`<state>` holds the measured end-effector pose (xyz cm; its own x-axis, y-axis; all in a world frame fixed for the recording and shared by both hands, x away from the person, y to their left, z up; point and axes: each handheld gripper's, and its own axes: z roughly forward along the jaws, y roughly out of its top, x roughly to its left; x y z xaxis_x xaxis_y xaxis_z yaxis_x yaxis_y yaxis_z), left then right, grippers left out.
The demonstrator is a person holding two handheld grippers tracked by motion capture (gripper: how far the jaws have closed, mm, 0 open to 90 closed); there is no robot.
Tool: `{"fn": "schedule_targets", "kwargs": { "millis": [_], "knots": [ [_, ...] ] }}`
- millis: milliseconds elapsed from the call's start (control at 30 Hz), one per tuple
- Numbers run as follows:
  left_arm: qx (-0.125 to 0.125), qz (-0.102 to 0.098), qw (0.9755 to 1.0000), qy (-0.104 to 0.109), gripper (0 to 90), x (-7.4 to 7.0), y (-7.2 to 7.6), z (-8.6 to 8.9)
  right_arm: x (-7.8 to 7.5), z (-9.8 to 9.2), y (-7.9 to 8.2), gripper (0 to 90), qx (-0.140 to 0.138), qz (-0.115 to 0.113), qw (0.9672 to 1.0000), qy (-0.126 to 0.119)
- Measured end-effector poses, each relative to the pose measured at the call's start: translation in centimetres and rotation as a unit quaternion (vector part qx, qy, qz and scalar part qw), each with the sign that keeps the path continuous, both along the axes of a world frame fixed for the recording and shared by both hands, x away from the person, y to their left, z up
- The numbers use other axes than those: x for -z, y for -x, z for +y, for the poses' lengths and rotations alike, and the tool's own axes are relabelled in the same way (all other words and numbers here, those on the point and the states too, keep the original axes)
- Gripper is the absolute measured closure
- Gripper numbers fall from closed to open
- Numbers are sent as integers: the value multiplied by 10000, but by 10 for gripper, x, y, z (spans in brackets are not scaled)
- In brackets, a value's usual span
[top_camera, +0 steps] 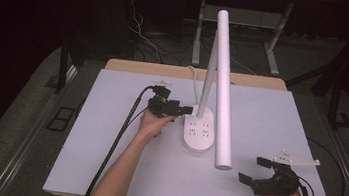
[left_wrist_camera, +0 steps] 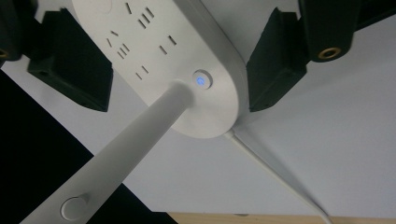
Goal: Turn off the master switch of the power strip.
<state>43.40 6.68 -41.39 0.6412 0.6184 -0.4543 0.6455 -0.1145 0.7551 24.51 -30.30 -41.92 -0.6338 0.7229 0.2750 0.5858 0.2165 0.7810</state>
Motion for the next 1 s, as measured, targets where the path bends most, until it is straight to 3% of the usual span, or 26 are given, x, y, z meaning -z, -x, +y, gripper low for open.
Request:
{"fn": "schedule_targets", "kwargs": {
  "millis": [200, 233, 400, 933, 1000],
  "knots": [
    [33, -28, 10000, -65, 310, 2, -1, -3, 0, -1, 0, 2, 5, -5, 10000, -1],
    [44, -65, 9999, -151, 363, 2, -1, -4, 0, -1, 0, 2, 3, -3, 10000, 7],
    [126, -125, 9993, -315, 449, 0, -1, -8, 1, -1, -1, 2, 9, 12, 10000, 9],
    [198, -89, 9965, -802, 892, -2, -5, -26, 1, -1, -1, 2, -17, 34, 10000, 27],
    [209, -77, 9960, -868, 893, -2, -5, -27, 1, -1, -1, 2, -17, 36, 10000, 25]
  ]
}}
